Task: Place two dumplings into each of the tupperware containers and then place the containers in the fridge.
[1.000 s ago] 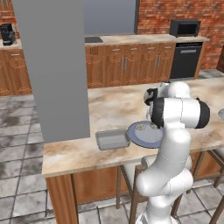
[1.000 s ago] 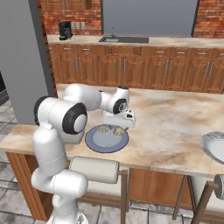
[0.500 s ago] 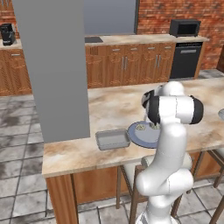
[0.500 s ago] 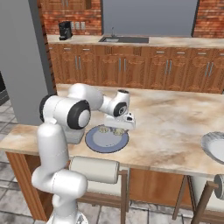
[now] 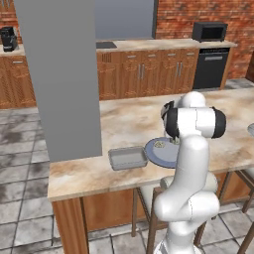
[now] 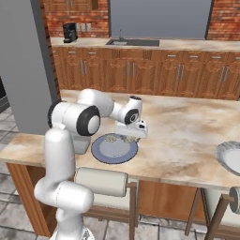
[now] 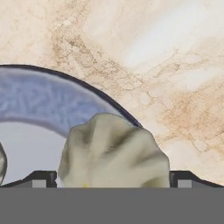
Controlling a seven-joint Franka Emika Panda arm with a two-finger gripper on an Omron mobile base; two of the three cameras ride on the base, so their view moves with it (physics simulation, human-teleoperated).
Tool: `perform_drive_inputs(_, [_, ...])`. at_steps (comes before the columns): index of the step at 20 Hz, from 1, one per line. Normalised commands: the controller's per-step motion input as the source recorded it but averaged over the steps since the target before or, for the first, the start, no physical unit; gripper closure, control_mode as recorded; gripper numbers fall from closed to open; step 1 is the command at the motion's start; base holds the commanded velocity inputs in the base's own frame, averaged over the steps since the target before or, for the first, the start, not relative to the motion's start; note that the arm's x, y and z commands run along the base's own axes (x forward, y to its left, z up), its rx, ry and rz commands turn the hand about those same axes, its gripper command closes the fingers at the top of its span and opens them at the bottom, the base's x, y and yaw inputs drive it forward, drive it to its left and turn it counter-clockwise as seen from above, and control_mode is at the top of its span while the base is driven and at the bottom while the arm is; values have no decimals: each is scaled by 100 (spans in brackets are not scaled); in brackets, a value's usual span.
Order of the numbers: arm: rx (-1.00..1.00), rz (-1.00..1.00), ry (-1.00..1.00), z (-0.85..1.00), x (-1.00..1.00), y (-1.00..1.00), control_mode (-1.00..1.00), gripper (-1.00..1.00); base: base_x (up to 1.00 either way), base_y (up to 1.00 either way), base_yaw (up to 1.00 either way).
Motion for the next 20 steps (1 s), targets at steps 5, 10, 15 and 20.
perform_drive_inputs(5, [0, 0, 1, 0, 1, 0, -100, -100, 0, 0, 0])
perform_drive_inputs(10, [0, 0, 5, -7, 0, 0, -100, -100, 0, 0, 0])
perform_drive_inputs(15, [0, 0, 10, -17, 0, 0, -100, -100, 0, 0, 0])
perform_drive_inputs(20, [0, 0, 2, -5, 0, 0, -100, 100, 0, 0, 0])
